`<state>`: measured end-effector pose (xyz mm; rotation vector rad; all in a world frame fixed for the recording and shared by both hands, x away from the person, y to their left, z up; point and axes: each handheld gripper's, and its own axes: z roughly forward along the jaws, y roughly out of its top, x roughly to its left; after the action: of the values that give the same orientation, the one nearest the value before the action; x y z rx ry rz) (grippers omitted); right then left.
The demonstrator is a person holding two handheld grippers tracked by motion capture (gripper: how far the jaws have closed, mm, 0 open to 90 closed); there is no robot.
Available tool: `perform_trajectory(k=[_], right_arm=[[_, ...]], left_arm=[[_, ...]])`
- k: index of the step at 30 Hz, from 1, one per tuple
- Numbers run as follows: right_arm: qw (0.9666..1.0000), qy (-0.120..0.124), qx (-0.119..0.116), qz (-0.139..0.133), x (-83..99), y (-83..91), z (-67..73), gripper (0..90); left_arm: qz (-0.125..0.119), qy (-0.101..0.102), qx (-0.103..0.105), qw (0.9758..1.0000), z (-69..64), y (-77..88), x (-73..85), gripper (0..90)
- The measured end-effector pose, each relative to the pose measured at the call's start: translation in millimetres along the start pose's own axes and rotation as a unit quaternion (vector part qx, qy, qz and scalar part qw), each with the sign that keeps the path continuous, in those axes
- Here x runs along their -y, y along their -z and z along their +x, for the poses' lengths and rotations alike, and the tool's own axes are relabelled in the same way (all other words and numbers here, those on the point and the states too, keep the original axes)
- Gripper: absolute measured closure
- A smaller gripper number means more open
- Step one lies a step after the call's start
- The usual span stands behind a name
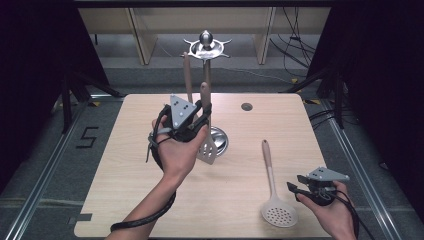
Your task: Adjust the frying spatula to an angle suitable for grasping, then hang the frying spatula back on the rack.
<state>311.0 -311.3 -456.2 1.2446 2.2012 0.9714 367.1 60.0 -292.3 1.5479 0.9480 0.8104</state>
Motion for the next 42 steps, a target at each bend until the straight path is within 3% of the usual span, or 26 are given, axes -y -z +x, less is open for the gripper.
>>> perform_trajectory(k=[2,3,4,5,7,9,11,12,17,19,20,21,22,23,24,27,29,30,31,32,33,36,37,38,41,42], right_arm=[[0.9999,-0.009,0.002,0.004,-0.7,0.9,2.4,52.2],[0.9996,-0.026,-0.004,0.012,-1.4,1.4,5.1,52.2],[1.0000,-0.005,0.002,0.001,-1.0,-0.4,2.3,52.2],[0.9999,-0.012,0.000,0.004,-1.7,-0.5,3.8,52.2],[1.0000,0.002,-0.003,0.003,-2.7,-1.8,1.9,52.2],[0.9999,-0.009,-0.003,0.006,-3.3,-1.1,3.2,52.2],[1.0000,-0.006,-0.003,0.008,-3.3,-0.6,3.2,52.2],[1.0000,0.007,0.000,0.005,-3.1,-0.4,1.8,52.2],[0.9999,-0.010,-0.009,0.008,-5.8,-0.4,4.3,52.2],[1.0000,0.004,-0.006,0.004,-5.7,-2.4,2.7,52.2],[0.9998,-0.015,-0.008,0.006,-6.2,-2.3,5.3,52.2],[0.9997,-0.017,-0.012,0.014,-6.1,-2.1,5.3,52.2],[0.9999,-0.006,-0.010,0.004,-5.3,-3.8,3.9,52.2],[0.9996,-0.023,-0.012,0.009,-6.0,-2.8,5.5,52.2],[0.9999,-0.004,-0.010,0.007,-6.1,-2.7,2.3,52.2],[1.0000,0.003,-0.003,0.005,-5.6,-1.3,1.7,52.2],[0.9999,-0.003,-0.007,0.009,-6.0,-0.5,3.0,52.3],[0.9995,-0.026,-0.008,0.015,-6.1,1.0,6.8,52.2],[1.0000,-0.003,-0.003,0.005,-6.6,0.1,4.0,52.2],[0.9999,-0.013,-0.003,0.004,-6.6,-0.2,6.0,52.2],[0.9999,0.010,-0.003,0.005,-6.9,-0.6,2.8,52.2],[1.0000,0.000,-0.005,0.007,-7.6,-1.2,5.0,52.2],[0.9998,-0.014,-0.005,0.011,-7.4,-0.9,7.6,52.2],[0.9999,0.001,-0.005,0.010,-7.3,-1.6,5.7,52.2],[1.0000,0.000,-0.007,0.004,-7.0,-2.3,5.1,52.2],[0.9999,0.010,-0.005,0.005,-6.7,-1.8,3.6,52.2]], left_arm=[[0.001,0.002,-0.002,1.0000,1.0,0.0,-0.2,69.5],[0.001,0.002,-0.002,1.0000,1.6,0.0,-0.2,69.6],[0.002,0.001,-0.003,1.0000,2.0,-0.1,-0.1,69.6],[0.003,0.001,-0.004,1.0000,2.2,-0.2,0.1,69.6],[0.006,0.000,-0.006,1.0000,2.7,-0.4,0.2,69.6],[0.005,0.003,-0.008,1.0000,2.6,-1.0,0.0,69.6],[0.005,0.001,-0.010,0.9999,1.6,-1.3,-0.4,69.6],[0.005,0.000,-0.011,0.9999,0.7,-1.5,-0.7,69.6],[0.004,0.003,-0.015,0.9999,-0.8,-3.5,-2.0,69.6],[0.005,0.004,-0.017,0.9998,-0.3,-5.0,-2.7,69.6],[0.005,0.003,-0.019,0.9998,0.0,-5.5,-3.2,69.6],[0.006,0.003,-0.020,0.9998,0.1,-5.8,-3.8,69.6],[0.006,0.001,-0.021,0.9997,-0.1,-5.9,-4.6,69.5],[0.005,0.001,-0.023,0.9997,-0.4,-5.9,-5.2,69.6],[0.004,0.001,-0.025,0.9997,-0.8,-6.1,-5.9,69.5],[0.008,-0.001,-0.028,0.9996,-1.3,-6.8,-7.9,69.6],[0.007,0.000,-0.030,0.9995,-1.5,-7.9,-9.4,69.6],[0.008,0.000,-0.031,0.9995,-1.7,-8.0,-10.3,69.5],[0.008,0.000,-0.032,0.9995,-1.7,-8.0,-11.1,69.6],[0.008,-0.001,-0.032,0.9994,-1.7,-8.0,-11.9,69.6],[0.008,0.000,-0.033,0.9994,-1.8,-7.8,-12.6,69.6],[0.007,-0.001,-0.036,0.9993,-1.7,-7.7,-14.2,69.6],[0.007,-0.002,-0.037,0.9993,-1.7,-8.0,-14.5,69.5],[0.008,-0.003,-0.038,0.9993,-1.7,-8.5,-14.8,69.5],[0.010,-0.002,-0.039,0.9992,-2.1,-9.8,-15.4,69.5],[0.010,-0.003,-0.040,0.9991,-2.1,-10.0,-15.8,69.5]])
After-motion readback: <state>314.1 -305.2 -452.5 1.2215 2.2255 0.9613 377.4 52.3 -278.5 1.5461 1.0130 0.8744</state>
